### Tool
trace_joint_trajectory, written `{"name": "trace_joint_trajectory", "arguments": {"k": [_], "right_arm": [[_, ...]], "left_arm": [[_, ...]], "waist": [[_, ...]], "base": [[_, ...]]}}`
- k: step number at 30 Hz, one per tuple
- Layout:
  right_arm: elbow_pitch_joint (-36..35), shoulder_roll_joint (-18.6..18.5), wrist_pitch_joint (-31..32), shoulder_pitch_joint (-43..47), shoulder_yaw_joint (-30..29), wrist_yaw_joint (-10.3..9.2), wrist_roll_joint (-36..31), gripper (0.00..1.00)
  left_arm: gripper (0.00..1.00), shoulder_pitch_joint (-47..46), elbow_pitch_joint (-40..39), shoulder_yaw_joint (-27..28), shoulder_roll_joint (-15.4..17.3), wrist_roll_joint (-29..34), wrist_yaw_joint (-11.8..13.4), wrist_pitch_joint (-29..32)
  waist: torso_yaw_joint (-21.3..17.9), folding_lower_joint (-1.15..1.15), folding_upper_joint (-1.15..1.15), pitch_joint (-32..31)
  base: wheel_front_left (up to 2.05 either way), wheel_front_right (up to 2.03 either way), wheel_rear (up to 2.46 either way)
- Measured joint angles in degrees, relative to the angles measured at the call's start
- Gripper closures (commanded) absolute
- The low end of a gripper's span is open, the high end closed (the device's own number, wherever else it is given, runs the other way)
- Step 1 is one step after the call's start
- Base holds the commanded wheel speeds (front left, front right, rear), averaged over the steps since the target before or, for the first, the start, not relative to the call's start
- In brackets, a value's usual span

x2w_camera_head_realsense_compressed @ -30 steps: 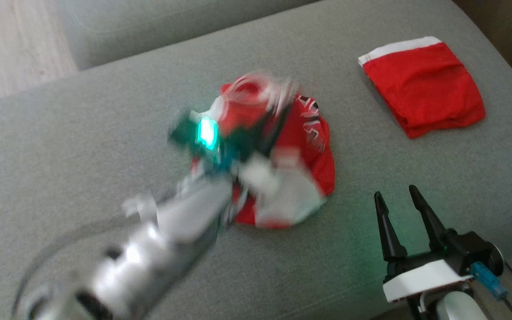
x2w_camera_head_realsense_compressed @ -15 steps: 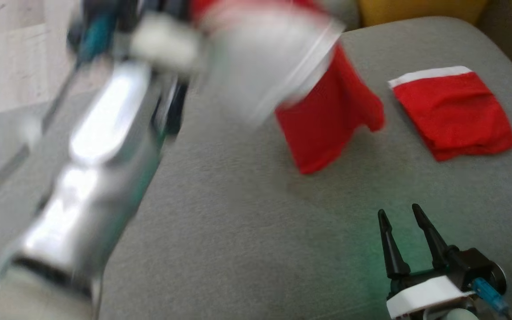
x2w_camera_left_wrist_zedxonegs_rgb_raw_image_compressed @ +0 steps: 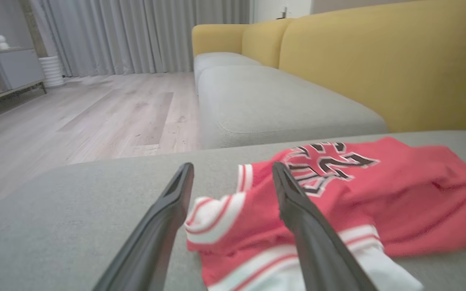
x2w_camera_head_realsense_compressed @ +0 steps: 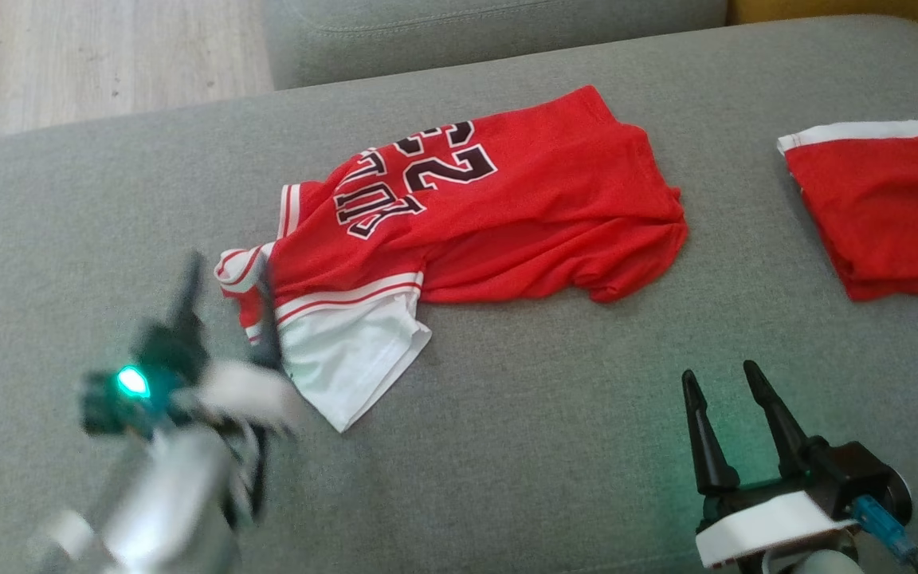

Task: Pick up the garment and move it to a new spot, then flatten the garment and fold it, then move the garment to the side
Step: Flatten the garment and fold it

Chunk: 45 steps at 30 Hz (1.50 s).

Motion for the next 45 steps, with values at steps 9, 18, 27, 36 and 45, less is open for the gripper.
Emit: {"name": "trace_joint_trajectory", "arguments": {"k": [9,18,27,36,45], "right_arm": [[-0.01,-0.65,0.0,0.02,-0.22,0.0,0.0,0.0],[0.02,-1.0,0.0,0.01,0.86,0.0,0.01,0.0],[0.04,-1.37,0.0,-0.08,0.8,0.0,0.02,0.0],[0.04,-1.4,0.0,-0.46,0.09,0.0,0.01,0.0],[0.15,-1.66,0.01,0.39,-2.35,0.0,0.01,0.0]], "left_arm": [[0.0,17.55,-7.54,-5.2,-2.78,14.25,-0.25,-0.05],[0.0,16.92,1.82,-5.16,-5.13,11.29,-4.28,-0.05],[0.15,12.04,6.66,-2.27,-7.91,8.14,-7.37,-0.05],[1.0,11.23,6.6,-1.6,-8.59,9.9,-9.26,-0.05],[1.0,17.22,-10.14,7.2,-6.91,12.27,-5.41,-0.05]], "waist": [[0.95,-0.01,0.0,-0.49],[0.78,-0.01,0.0,0.32],[0.23,0.0,0.0,1.73],[1.95,0.0,0.0,2.14],[6.6,0.0,0.0,0.7]], "base": [[0.0,0.0,0.0],[0.0,0.0,0.0],[0.0,0.0,0.0],[0.0,0.0,0.0],[0.0,0.0,0.0]]}}
